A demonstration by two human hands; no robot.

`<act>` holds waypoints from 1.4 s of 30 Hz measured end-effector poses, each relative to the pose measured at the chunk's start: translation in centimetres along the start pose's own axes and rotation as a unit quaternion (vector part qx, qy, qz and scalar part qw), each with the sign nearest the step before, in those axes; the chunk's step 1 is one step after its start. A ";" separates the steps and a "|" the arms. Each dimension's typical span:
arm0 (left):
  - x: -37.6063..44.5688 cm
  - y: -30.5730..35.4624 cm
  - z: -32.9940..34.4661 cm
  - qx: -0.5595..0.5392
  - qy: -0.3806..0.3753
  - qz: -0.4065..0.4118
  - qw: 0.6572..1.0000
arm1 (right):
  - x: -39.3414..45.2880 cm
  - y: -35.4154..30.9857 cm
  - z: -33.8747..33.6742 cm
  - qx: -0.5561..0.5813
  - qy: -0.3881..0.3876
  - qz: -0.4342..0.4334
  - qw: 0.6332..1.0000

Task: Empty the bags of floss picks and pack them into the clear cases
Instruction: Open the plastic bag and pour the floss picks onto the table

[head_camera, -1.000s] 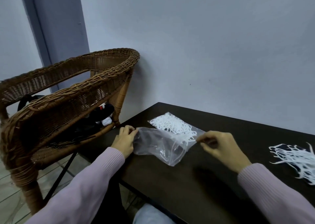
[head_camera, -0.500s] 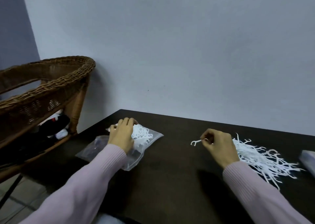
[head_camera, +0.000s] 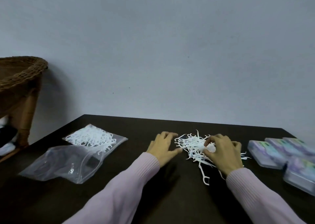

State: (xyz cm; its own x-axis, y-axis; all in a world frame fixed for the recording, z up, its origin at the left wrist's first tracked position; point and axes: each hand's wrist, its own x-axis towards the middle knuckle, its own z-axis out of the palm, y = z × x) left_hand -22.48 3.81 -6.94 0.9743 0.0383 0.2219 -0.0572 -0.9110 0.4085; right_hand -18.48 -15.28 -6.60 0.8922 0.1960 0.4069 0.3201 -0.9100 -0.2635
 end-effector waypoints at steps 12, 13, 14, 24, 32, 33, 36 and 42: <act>2.9 3.7 6.0 0.042 -0.140 0.050 0.988 | 0.5 4.0 2.8 0.060 -0.190 0.120 0.973; 3.1 3.4 6.0 0.041 -0.138 0.048 0.989 | 0.6 3.7 3.0 0.064 -0.189 0.102 0.975; 3.2 3.1 6.1 0.041 -0.133 0.047 0.989 | 0.7 3.5 3.2 0.067 -0.190 0.085 0.976; 3.2 -0.6 3.9 0.031 -0.092 0.009 0.995 | 2.4 -0.9 5.8 0.142 -0.165 0.006 0.976; 2.6 -2.2 2.2 0.018 -0.057 0.011 0.998 | 2.4 -3.4 4.7 0.040 -0.060 -0.005 0.997; 2.4 -2.2 1.9 0.011 -0.050 0.013 0.999 | 2.3 -3.7 4.6 0.049 -0.041 -0.018 0.998; 1.7 -2.7 0.6 0.000 -0.024 0.022 0.999 | 1.8 -5.4 4.3 0.114 -0.025 -0.107 0.987; -2.1 -5.0 -4.9 -0.086 0.072 0.042 0.993 | 0.2 -12.4 4.6 0.183 -0.076 -0.228 0.953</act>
State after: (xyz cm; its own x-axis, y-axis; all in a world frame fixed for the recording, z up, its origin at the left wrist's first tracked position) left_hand -25.29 10.30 -5.06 0.9241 0.0350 0.3804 -0.1847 -0.8308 0.5251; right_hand -20.86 -2.25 -7.23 0.6609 0.6161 0.4286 0.7504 -0.5344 -0.3890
